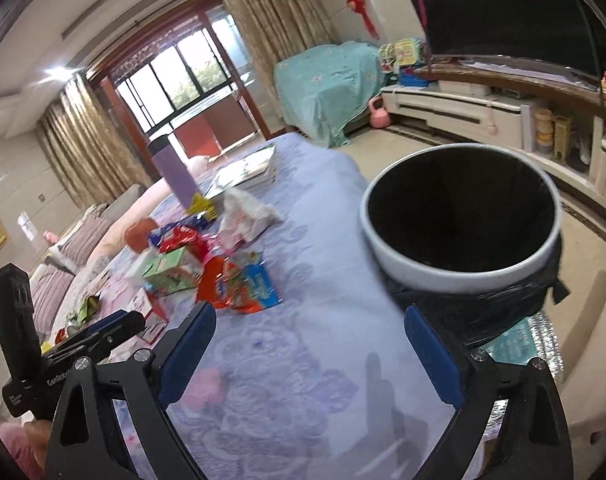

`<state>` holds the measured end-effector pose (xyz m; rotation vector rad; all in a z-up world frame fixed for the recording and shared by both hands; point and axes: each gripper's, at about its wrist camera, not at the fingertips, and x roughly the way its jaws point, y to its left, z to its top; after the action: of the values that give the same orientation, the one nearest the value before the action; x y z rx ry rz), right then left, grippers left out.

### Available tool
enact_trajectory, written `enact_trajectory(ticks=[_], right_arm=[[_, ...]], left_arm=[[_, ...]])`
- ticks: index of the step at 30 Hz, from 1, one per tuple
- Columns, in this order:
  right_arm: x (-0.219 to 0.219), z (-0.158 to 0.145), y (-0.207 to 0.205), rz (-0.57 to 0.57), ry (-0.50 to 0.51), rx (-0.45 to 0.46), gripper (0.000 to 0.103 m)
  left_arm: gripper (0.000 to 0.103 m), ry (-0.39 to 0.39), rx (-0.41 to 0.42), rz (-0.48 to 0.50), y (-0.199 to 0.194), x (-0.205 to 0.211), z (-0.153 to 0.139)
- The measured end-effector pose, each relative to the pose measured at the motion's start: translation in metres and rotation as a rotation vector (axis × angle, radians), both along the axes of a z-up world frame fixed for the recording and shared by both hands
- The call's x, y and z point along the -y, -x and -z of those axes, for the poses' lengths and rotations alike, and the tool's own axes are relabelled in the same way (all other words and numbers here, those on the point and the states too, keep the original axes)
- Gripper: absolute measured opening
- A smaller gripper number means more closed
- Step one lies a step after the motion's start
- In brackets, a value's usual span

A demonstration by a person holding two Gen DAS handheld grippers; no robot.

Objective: Collect trash
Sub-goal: 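Return both tools to the table toward the milk carton and snack bag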

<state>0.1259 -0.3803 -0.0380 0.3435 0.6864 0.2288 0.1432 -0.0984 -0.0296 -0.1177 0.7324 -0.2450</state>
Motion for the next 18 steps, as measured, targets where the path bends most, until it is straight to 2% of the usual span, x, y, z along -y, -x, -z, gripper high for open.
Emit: enact_trajectory(ticks=[5,9,18], right_arm=[[-0.022,0.003,-0.004,-0.049,0.013,-0.012,0.096],[-0.031,0.006,-0.008,-0.075,0.01,-0.023,0.096],[-0.052,0.013,-0.027,-0.133,0.014,-0.051,0.096]], left_arm=[[0.083,0.007,-0.032,-0.085,0.001,-0.026,0.008],[0.084,0.012,-0.056,-0.143,-0.003,-0.043,0.013],[0.086,0.011,-0.127,-0.217,-0.022,-0.055,0.026]])
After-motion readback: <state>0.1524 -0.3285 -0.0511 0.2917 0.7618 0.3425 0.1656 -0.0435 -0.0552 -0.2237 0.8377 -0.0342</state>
